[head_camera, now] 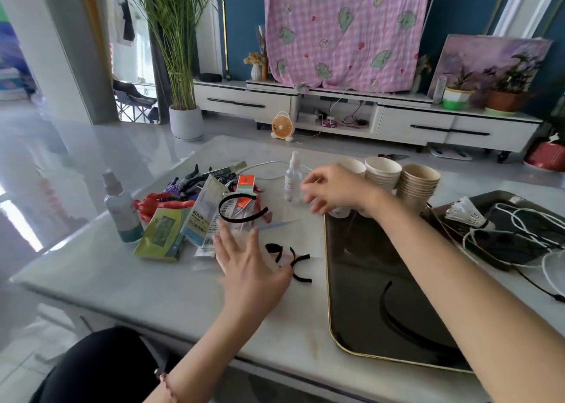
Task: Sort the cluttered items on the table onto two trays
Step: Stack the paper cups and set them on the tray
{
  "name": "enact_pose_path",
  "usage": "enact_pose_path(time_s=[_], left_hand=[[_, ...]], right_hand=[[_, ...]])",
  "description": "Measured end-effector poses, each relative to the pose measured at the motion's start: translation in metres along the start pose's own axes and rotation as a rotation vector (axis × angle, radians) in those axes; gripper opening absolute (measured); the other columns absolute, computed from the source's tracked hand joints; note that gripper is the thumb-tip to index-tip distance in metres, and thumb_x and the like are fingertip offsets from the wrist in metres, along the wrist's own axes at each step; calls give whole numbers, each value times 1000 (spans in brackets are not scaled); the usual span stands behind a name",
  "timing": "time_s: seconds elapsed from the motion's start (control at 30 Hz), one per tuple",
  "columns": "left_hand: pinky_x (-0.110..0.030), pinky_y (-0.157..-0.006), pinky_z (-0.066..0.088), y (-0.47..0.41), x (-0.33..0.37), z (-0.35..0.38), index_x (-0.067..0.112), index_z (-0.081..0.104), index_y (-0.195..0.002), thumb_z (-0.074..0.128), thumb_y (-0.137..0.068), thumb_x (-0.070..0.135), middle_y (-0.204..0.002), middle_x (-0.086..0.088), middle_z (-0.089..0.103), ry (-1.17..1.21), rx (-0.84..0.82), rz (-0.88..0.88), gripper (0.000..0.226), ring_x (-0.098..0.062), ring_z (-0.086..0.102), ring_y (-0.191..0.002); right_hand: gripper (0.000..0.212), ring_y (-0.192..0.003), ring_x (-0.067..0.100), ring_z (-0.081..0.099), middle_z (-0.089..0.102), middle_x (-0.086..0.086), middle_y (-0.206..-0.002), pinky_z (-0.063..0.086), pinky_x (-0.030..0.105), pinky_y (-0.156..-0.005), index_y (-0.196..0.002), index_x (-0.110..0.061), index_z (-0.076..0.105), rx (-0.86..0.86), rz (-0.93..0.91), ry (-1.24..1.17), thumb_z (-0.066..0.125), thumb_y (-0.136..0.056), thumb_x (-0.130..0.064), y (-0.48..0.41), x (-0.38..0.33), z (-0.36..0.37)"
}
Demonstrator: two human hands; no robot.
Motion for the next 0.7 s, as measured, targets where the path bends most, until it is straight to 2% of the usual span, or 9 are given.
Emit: enact_pose_path(time_s=[0.07, 0.17, 0.27, 0.33, 0.43, 0.53, 0.6, 0.63, 0.7], left_hand=[[-37, -111, 20, 6, -10, -8, 26, 24, -144, 70, -76, 38, -151, -6, -31, 205, 35, -59, 83, -26, -15, -143], [-25, -106, 22, 17, -22, -18, 23, 29, -141, 77, -67, 27, -152, -3, -24, 408, 163, -59, 88, -21, -1, -144], [-16, -105, 20, 26, -22, -28, 22, 36, -135, 79, -65, 25, -149, 8, -10, 467, 337, 95, 82, -8, -3, -143], [-12, -101, 22, 28, -14, -34, 26, 37, -132, 79, -65, 16, -152, 3, -9, 478, 410, 219, 80, 0, 2, -140], [-21, -104, 25, 26, 14, -34, 30, 31, -132, 79, -61, 2, -152, 2, -8, 406, 454, 449, 90, -23, 13, -141], [-19, -111, 16, 17, 40, -21, 24, 22, -137, 76, -66, 13, -151, -8, -6, 381, 420, 595, 91, -31, 7, -143], [-20, -114, 10, 10, 50, -9, 20, 12, -142, 63, -79, 41, -152, -10, -7, 385, 360, 621, 84, -23, -3, -145], [-15, -113, 8, 5, 55, -1, 19, 9, -143, 53, -83, 52, -153, -10, -8, 398, 304, 608, 82, -15, -8, -144], [-8, -109, 5, -5, 60, 27, 23, 8, -146, 42, -89, 55, -156, -3, -5, 410, 90, 507, 73, -2, -6, -142]], right_hand=[[27, -67, 18, 61, 62, 10, -86, 55, 26, -64, -112, 0, 54, -245, 49, 15, 48, -97, -22, 10, -9, 41], [32, -71, 20, 63, 60, 12, -85, 57, 33, -71, -104, -8, 52, -516, 131, 13, 46, -96, -39, 29, -9, 95], [40, -72, 18, 62, 56, 7, -84, 57, 36, -75, -107, -12, 50, -566, 160, -108, 49, -91, -48, 38, -9, 113], [30, -77, 18, 62, 59, 3, -88, 56, 35, -75, -103, -17, 52, -558, 160, -249, 54, -90, -44, 40, -10, 111], [28, -92, 16, 62, 62, -1, -100, 54, 34, -77, -107, -23, 53, -419, 83, -293, 66, -85, -34, 34, -8, 94], [29, -90, 12, 62, 64, -3, -97, 52, 29, -71, -102, -24, 56, -216, 36, -283, 74, -79, -28, 26, -3, 68], [47, -96, 15, 62, 65, 1, -104, 54, 28, -72, -111, -18, 55, -61, 58, -313, 79, -72, -27, 20, 13, 41], [51, -100, 17, 61, 64, 2, -106, 54, 30, -76, -112, -17, 54, 26, 72, -351, 81, -70, -26, 18, 24, 26], [51, -106, 20, 58, 63, 2, -107, 52, 37, -88, -109, -16, 53, 199, 117, -465, 82, -68, -21, 17, 53, -5]])
Point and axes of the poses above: each hand's wrist, its own y-axis away from the middle knuckle, its own z-axis out of the palm, x = y × z, the point moved 8 cm from there along -y, towards the middle knuckle
